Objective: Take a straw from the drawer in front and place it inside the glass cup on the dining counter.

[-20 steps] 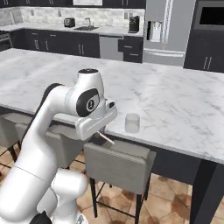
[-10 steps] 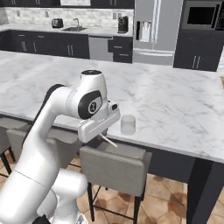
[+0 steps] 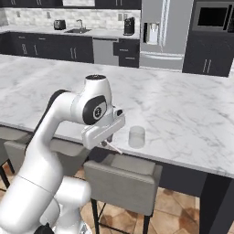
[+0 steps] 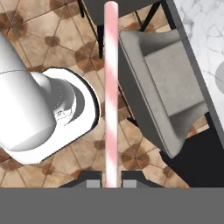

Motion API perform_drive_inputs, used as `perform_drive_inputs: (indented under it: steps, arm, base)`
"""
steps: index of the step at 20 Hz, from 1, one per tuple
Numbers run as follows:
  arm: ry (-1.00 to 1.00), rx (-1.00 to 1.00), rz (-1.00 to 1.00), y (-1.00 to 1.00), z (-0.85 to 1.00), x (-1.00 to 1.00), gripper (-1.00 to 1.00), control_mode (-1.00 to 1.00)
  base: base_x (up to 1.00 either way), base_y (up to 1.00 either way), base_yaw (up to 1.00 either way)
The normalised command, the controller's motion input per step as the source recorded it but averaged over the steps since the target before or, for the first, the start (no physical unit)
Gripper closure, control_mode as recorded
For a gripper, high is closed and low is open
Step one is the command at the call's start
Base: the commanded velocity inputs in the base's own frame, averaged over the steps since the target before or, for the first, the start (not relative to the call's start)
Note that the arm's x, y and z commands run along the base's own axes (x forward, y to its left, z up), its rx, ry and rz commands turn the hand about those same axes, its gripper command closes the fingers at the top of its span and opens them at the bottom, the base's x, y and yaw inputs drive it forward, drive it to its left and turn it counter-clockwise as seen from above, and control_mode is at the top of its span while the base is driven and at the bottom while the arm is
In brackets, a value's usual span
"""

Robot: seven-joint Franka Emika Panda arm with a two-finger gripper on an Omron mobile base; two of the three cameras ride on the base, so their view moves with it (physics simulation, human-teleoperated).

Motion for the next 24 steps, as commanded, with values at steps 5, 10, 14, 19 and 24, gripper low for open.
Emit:
perform_drive_inputs:
  steps: [5,10,14,19,24]
  arm:
    - [-0.11,0.25,0.01,-0.29,-0.02,0.04,1.00,-1.00]
    - [-0.13,0.45,0.09,-0.47,0.00,0.56,1.00,-1.00]
    - [-0.10,0.46,0.11,-0.38,0.15,0.89,1.00,-1.00]
    - [-0.14,0.44,0.13,-0.05,0.00,1.00,1.00,-1.00]
    - [-0.05,0.41,0.07,0.00,0.07,1.00,1.00,-1.00]
  base:
    - [0.00,0.00,0.00]
    - [0.00,0.00,0.00]
    - [0.00,0.00,0.00]
    - [0.00,0.00,0.00]
    - [0.00,0.00,0.00]
